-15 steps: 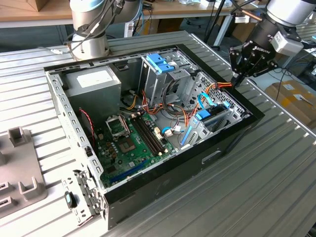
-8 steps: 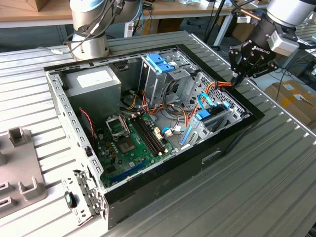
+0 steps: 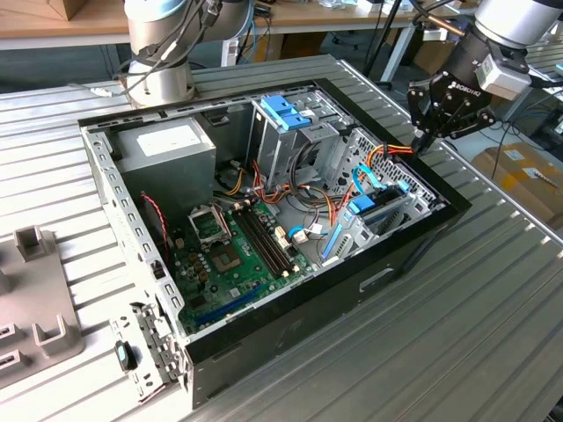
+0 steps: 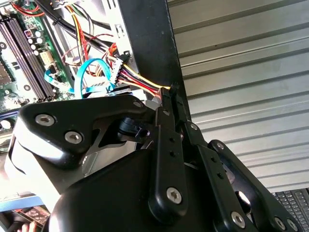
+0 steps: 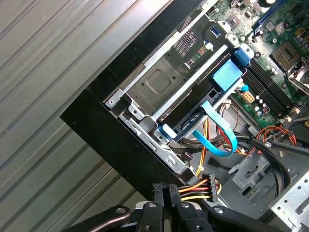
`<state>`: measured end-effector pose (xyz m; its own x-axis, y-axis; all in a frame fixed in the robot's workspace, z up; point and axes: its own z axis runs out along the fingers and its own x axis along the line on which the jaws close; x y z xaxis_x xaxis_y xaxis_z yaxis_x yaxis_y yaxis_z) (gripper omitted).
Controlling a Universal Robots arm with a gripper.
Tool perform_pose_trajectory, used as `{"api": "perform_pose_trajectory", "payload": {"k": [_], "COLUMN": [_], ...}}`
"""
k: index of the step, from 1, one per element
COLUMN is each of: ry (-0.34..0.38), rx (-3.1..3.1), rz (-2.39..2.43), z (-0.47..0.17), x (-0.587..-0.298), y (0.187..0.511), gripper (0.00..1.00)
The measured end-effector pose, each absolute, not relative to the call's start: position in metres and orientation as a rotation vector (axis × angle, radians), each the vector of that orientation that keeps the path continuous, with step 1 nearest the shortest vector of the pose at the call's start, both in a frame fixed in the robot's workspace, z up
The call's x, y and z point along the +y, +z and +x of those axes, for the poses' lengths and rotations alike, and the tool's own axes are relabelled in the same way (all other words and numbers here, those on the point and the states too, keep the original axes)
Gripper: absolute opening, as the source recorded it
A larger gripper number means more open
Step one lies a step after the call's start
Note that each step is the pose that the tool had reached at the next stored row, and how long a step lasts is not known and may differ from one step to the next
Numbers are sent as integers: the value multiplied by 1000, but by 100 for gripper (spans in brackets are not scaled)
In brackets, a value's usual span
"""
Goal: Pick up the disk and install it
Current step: 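Insert the second disk wire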
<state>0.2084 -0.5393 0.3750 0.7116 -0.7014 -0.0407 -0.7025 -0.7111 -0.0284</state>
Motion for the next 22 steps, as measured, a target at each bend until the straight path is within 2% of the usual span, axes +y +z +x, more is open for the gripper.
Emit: {"api": "perform_pose_trajectory", "payload": {"k": [22], "ry": [41], "rx": [1178], "rz": [-2867], "z": [173], "x": [-539], "y": [374], "gripper": [16]}}
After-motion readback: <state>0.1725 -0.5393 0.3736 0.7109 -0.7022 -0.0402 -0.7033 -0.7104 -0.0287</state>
